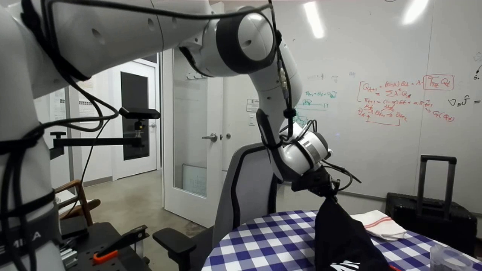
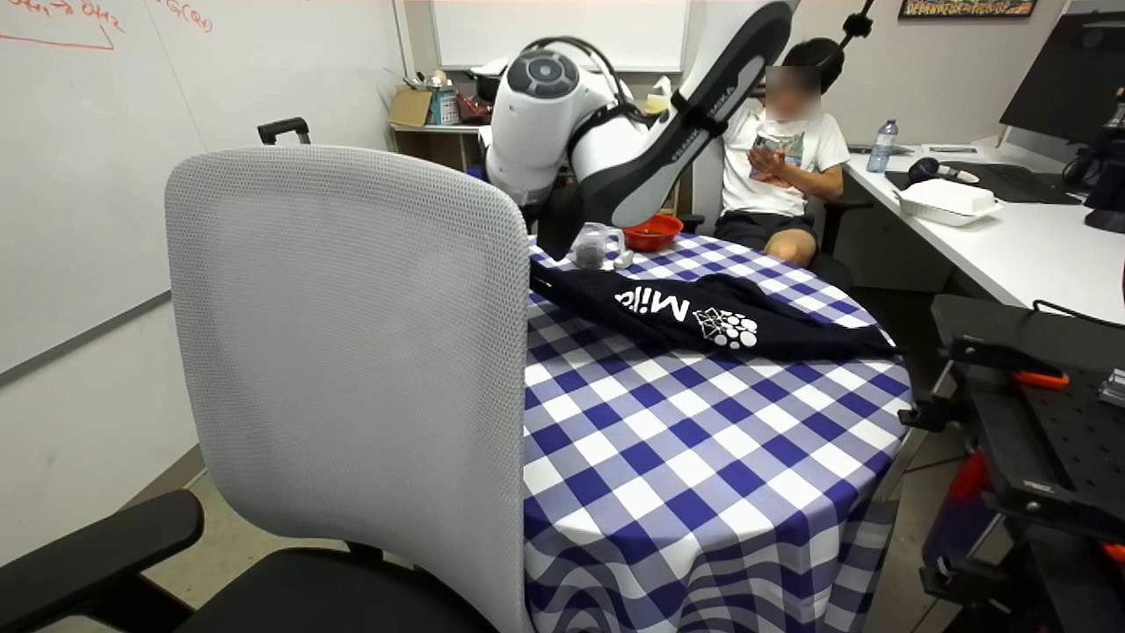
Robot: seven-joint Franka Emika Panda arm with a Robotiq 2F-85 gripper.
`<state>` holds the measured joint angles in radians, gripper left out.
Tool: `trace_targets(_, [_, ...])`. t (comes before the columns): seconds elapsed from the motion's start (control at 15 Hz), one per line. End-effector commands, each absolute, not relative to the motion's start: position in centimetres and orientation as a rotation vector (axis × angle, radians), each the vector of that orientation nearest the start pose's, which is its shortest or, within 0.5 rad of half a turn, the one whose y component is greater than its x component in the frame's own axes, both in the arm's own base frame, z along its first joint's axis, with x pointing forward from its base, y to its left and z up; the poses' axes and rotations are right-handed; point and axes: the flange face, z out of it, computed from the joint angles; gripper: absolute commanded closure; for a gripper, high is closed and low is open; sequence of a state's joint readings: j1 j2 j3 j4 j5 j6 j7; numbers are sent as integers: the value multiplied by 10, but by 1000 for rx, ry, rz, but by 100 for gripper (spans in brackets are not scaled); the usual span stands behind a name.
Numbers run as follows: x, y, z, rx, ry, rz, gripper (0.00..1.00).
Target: Hang the black shirt on the backrest of the grey chair
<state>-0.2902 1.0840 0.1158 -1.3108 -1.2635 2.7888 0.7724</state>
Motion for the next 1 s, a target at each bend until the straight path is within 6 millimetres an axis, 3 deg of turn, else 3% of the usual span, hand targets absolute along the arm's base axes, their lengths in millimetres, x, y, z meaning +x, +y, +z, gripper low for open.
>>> trace_targets(0.0, [738,-125,178,-3369,49,-1029,99])
trace_targets(0.27, [757,-121,271,-3268,181,-1215,99])
trace_targets(0.67, [778,-67,413,-3109,127,-1550,99])
trace_targets(0.93, [781,-29,481,-3025,72,-1699,99])
